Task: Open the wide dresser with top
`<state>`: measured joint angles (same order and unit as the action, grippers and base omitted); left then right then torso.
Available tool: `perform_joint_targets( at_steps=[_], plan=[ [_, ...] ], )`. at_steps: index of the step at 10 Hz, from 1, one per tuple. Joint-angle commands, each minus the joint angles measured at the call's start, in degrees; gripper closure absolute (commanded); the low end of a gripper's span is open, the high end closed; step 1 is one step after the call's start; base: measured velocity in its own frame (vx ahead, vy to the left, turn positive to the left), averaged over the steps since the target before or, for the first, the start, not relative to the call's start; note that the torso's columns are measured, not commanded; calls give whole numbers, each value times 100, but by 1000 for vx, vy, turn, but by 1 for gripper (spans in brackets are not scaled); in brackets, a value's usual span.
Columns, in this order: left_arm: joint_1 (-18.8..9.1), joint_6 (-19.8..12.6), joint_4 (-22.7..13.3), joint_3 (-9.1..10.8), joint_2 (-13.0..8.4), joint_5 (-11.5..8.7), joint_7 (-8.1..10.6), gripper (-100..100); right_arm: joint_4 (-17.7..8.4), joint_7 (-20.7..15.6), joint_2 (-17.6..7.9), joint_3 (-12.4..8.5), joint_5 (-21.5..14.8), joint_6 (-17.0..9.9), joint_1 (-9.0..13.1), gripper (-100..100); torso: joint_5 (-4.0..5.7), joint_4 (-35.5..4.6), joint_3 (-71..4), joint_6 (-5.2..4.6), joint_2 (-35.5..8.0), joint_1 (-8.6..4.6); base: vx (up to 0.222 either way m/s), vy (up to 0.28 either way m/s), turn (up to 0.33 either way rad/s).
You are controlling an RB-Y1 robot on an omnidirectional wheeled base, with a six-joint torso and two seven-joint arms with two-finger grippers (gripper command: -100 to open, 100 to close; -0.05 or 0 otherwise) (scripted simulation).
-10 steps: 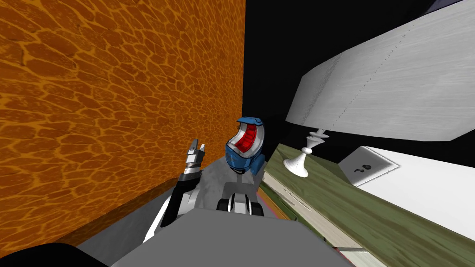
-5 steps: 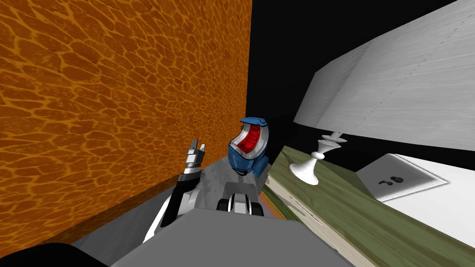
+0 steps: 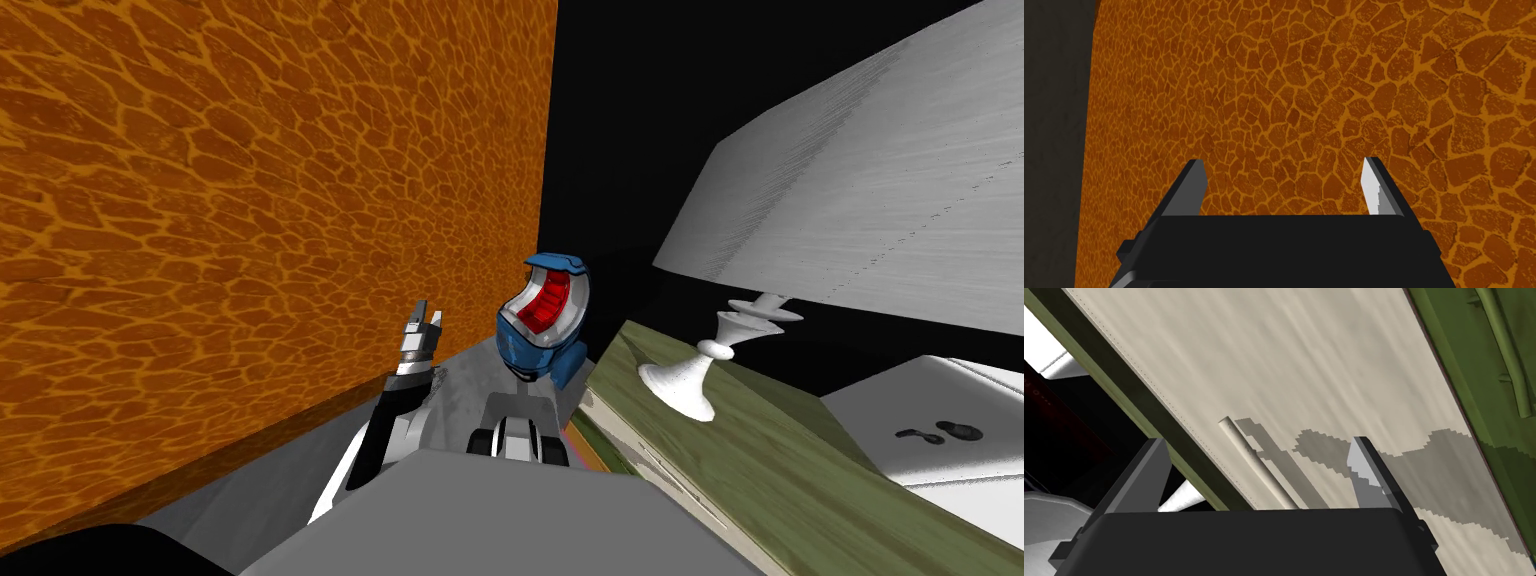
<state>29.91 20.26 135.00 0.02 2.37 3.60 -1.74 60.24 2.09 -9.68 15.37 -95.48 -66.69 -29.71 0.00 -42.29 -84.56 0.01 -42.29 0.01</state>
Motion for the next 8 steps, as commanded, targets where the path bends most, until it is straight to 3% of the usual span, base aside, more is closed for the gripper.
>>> perform_joint_targets(
  at_steps=[1, 2, 4, 5, 7, 8],
  plan=[
    [1, 0, 0, 0, 0, 0, 0, 0, -401, 17, 23, 52, -343, -370, 36, -100, 0, 0, 0, -3, -1, 0, 38, -4, 111],
    [0, 0, 0, 0, 0, 0, 0, 0, -446, 17, 23, 52, -343, -370, 36, -100, 0, 0, -1, 0, 2, -1, 37, -9, 66],
    [0, 0, 0, 0, 0, 0, 0, 0, -857, 42, 65, 118, -737, -752, 85, -100, 1, 1, -1, 0, 3, -4, 48, -16, 151],
    [0, 0, 0, 0, 0, 0, 0, 0, -957, 42, 65, 118, -738, -770, 85, -100, 1, 1, -3, 0, 5, -3, 42, -14, 79],
    [0, 0, 0, 0, 0, 0, 0, 0, -1325, 61, 110, 171, -1060, -1097, 130, -100, 0, -1, 2, -1, -3, -1, 39, -19, 109],
    [0, 0, 0, 0, 0, 0, 0, 0, -1395, 61, 110, 171, -1060, -1097, 130, -100, 0, 0, 0, 0, 1, -1, 34, -11, 66]
  ],
)
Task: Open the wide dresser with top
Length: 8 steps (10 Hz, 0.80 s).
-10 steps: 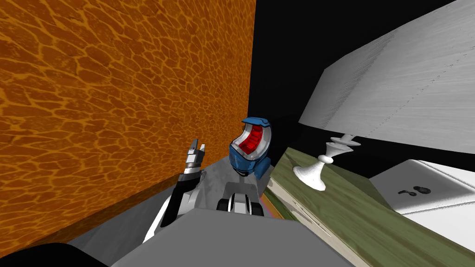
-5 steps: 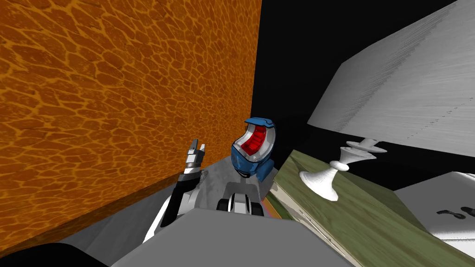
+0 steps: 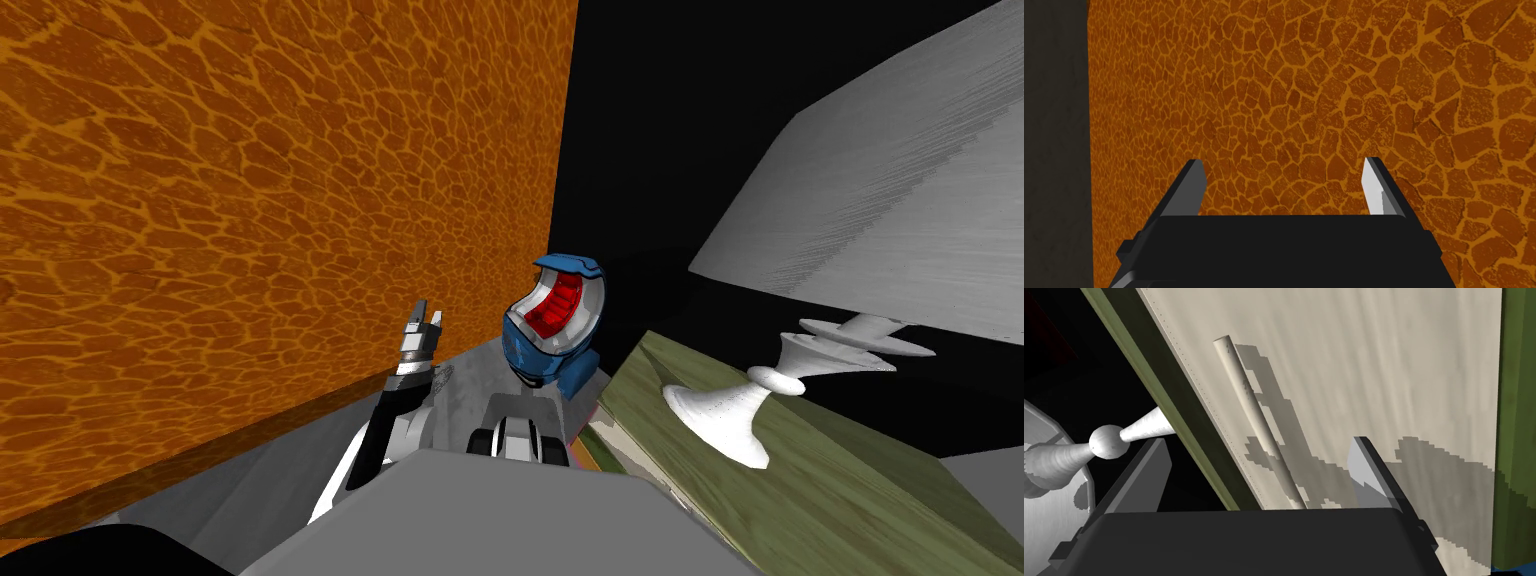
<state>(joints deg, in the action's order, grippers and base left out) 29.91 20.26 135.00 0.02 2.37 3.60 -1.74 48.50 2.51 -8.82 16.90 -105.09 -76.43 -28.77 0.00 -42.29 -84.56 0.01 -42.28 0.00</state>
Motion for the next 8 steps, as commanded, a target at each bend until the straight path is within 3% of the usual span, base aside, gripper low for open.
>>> perform_joint_targets(
  at_steps=[1, 6, 8],
  plan=[
    [0, 0, 0, 0, 0, 0, 0, 0, -406, 28, 48, 39, -233, -259, 57, -100, -1, 0, 0, -2, -2, 2, 29, -8, 93],
    [0, 0, 0, 0, 0, 0, 0, 0, -1007, 51, 141, 103, -624, -662, 130, -100, 0, 1, 0, -1, -1, -2, 36, -14, 81],
    [0, 0, 0, 0, 0, 0, 0, 0, -905, -61, 36, -25, -449, -464, 244, -100, -1, -1, 4, -2, -7, 3, -22, 4, 72]
  ],
)
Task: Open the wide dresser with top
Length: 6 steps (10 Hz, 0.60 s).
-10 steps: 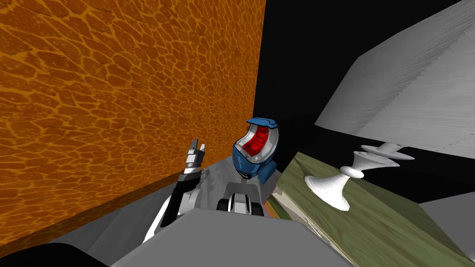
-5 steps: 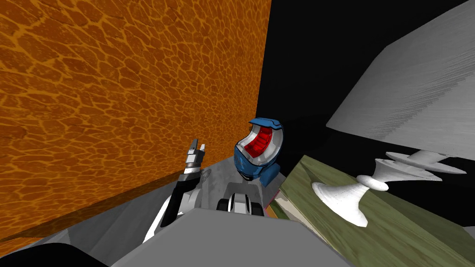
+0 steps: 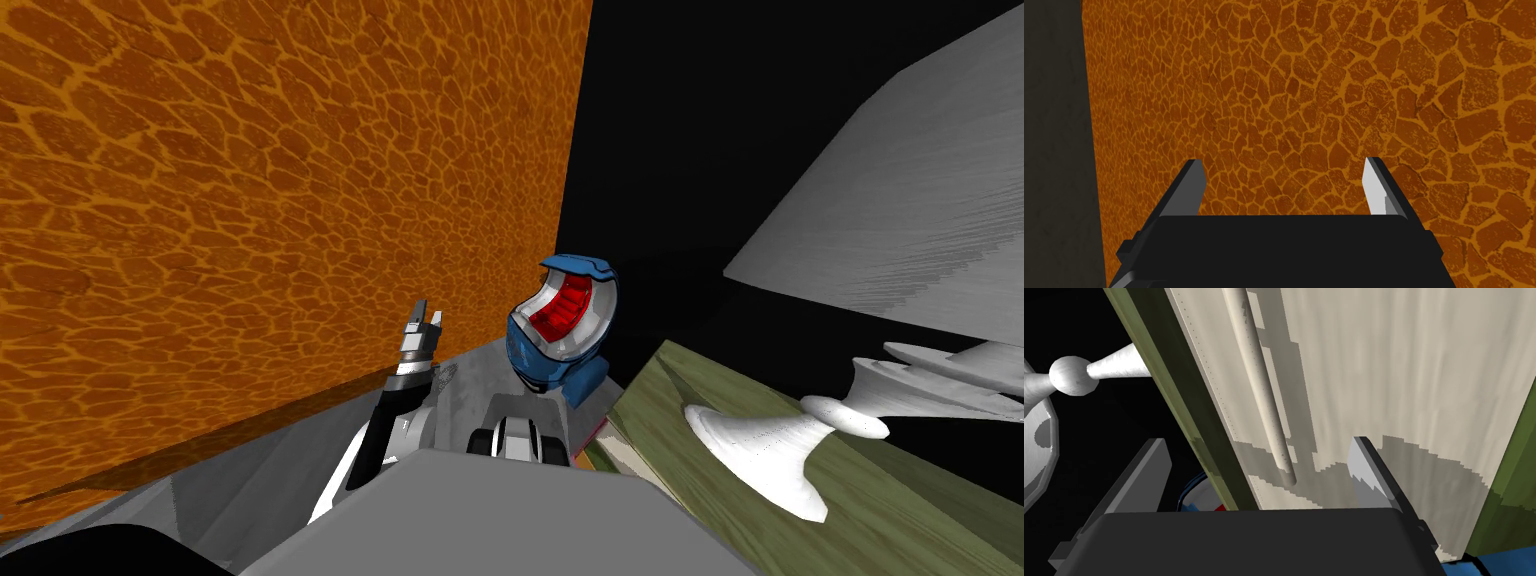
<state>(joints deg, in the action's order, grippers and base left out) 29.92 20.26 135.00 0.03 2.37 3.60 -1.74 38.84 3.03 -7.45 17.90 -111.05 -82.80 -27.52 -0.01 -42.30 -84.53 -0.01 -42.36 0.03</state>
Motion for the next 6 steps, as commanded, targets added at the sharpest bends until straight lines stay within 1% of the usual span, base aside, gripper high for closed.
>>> perform_joint_targets(
  at_steps=[1, 2, 3, 4, 5, 6],
  plan=[
    [-1, 0, 0, -1, 0, 0, 0, 0, 91, -171, -151, -186, 221, 260, 179, -100, -1, -4, 8, 3, -13, 4, -113, 49, 163],
    [-2, 0, 0, -1, 1, 0, 0, 0, 122, -228, -201, -247, 295, 346, 238, -100, -9, -8, 13, 6, -18, -1, -106, 67, 134],
    [-2, 0, 0, -1, 1, 0, 0, 0, 182, -342, -302, -371, 442, 520, 357, -100, -6, -3, 4, 1, -5, -8, -125, 69, 162],
    [-2, 0, 0, -1, 1, 0, 0, 0, 213, -399, -352, -433, 516, 606, 417, -100, -9, -2, -2, 5, 4, -19, -129, 70, 142],
    [-2, 0, 0, -1, 1, 0, 0, 0, 213, -399, -352, -433, 516, 606, 417, -100, -14, -2, -10, 7, 13, -25, -66, 26, 40],
    [-1, 0, 0, 0, 0, 0, 0, 0, 274, -512, -453, -557, 663, 780, 536, -100, 0, 7, -19, 1, 32, -28, -56, 14, 144]
  ],
)
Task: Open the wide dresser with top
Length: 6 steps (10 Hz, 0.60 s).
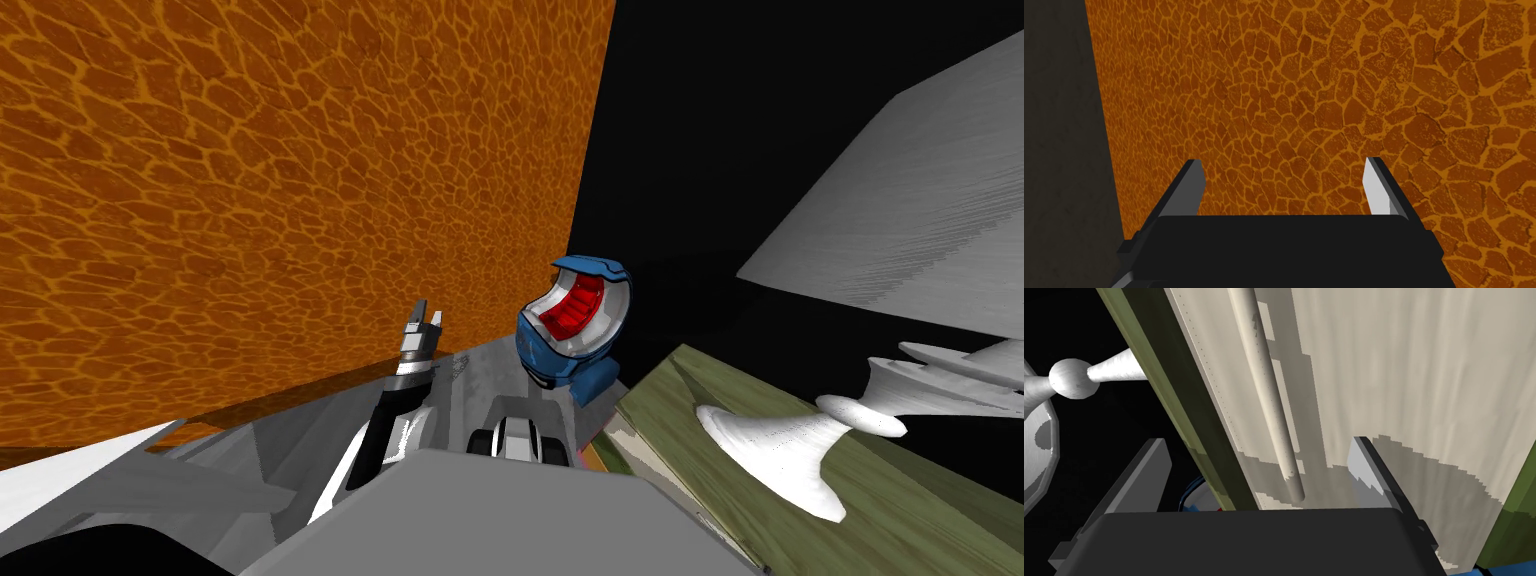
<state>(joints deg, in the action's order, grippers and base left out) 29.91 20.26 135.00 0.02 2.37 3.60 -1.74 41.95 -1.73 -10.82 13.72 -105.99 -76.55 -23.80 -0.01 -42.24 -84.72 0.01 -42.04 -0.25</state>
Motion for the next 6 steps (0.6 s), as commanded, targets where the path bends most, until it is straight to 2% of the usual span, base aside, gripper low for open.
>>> perform_joint_targets(
  at_steps=[1, 2, 3, 5, 6],
  plan=[
    [0, 0, 0, 0, 0, 0, 0, 0, -7, -94, -166, -201, 231, 241, 223, -100, 3, 1, 1, 2, -4, 9, -84, 35, 166],
    [0, 0, 0, -1, 0, 0, 0, 0, -82, -2, -130, -152, 177, 162, 186, -100, 0, -6, 16, 6, -17, 16, -42, 24, 22],
    [1, 0, 0, 0, 0, 0, 0, 0, -98, 77, -15, -16, 10, -19, 44, 100, 3, -4, 13, 1, -13, 9, 66, -58, -209],
    [3, 1, 1, 2, -1, 0, 0, 0, -190, 248, 136, 170, -211, -279, -134, 100, 64, 17, 10, -21, 5, -18, 154, -68, -218],
    [4, 1, 1, 2, -1, 0, 0, 0, -190, 248, 136, 170, -211, -279, -134, 100, 74, 12, 23, -6, -2, -8, 103, -47, -76]
  ],
)
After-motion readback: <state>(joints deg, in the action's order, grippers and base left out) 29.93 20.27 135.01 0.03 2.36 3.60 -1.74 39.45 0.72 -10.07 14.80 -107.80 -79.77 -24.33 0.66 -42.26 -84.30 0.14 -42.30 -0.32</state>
